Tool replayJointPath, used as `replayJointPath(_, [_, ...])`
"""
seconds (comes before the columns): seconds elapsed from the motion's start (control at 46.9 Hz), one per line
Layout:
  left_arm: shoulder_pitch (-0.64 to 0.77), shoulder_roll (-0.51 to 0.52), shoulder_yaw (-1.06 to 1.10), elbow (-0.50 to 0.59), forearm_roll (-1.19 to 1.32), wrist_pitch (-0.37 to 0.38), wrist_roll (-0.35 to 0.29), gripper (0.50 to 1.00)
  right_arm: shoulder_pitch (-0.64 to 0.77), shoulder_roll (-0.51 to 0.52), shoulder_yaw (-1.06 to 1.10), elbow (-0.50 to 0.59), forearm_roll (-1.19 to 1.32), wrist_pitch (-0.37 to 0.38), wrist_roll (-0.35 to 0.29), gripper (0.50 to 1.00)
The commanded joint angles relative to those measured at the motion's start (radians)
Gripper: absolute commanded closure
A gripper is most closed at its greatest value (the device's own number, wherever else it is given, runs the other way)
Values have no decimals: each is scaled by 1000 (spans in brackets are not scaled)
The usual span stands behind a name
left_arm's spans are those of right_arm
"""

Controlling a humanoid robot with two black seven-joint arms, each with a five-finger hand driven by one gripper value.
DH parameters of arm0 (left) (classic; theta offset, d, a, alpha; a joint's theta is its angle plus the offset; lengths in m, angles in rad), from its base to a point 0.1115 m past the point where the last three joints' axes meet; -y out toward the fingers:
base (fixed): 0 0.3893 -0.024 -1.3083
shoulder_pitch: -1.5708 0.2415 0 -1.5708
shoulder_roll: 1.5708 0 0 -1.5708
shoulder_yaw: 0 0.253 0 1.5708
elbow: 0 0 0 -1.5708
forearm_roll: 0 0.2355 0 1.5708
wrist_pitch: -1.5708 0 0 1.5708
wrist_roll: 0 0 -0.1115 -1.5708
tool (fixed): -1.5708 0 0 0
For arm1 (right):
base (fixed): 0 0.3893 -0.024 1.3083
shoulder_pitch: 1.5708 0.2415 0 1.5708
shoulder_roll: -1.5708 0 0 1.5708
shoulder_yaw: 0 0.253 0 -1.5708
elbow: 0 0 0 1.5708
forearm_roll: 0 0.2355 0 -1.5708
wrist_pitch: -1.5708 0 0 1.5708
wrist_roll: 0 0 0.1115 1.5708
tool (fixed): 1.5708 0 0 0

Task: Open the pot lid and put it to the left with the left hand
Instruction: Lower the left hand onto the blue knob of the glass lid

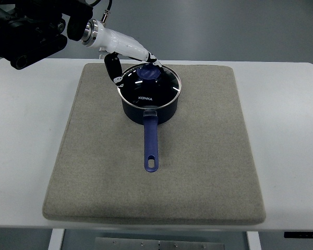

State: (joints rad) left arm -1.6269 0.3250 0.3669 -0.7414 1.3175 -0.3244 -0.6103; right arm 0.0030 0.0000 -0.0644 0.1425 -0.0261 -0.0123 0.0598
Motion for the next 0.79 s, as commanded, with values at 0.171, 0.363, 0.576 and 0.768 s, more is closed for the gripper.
replayJointPath(0.171, [16, -33, -5, 45, -4, 38, -1, 519, 0, 0, 0, 0, 0, 0, 0, 583])
replayJointPath(0.363, [13, -37, -10, 62, -9, 38, -1, 519, 0, 0, 0, 0, 0, 0, 0, 583])
replayJointPath(0.576, [15, -38, -10, 66, -9, 42, -1, 519, 0, 0, 0, -1, 0, 0, 0, 583])
replayJointPath(0.768, [15, -49, -11, 66, -11, 42, -1, 521, 0, 0, 0, 0, 0, 0, 0, 583])
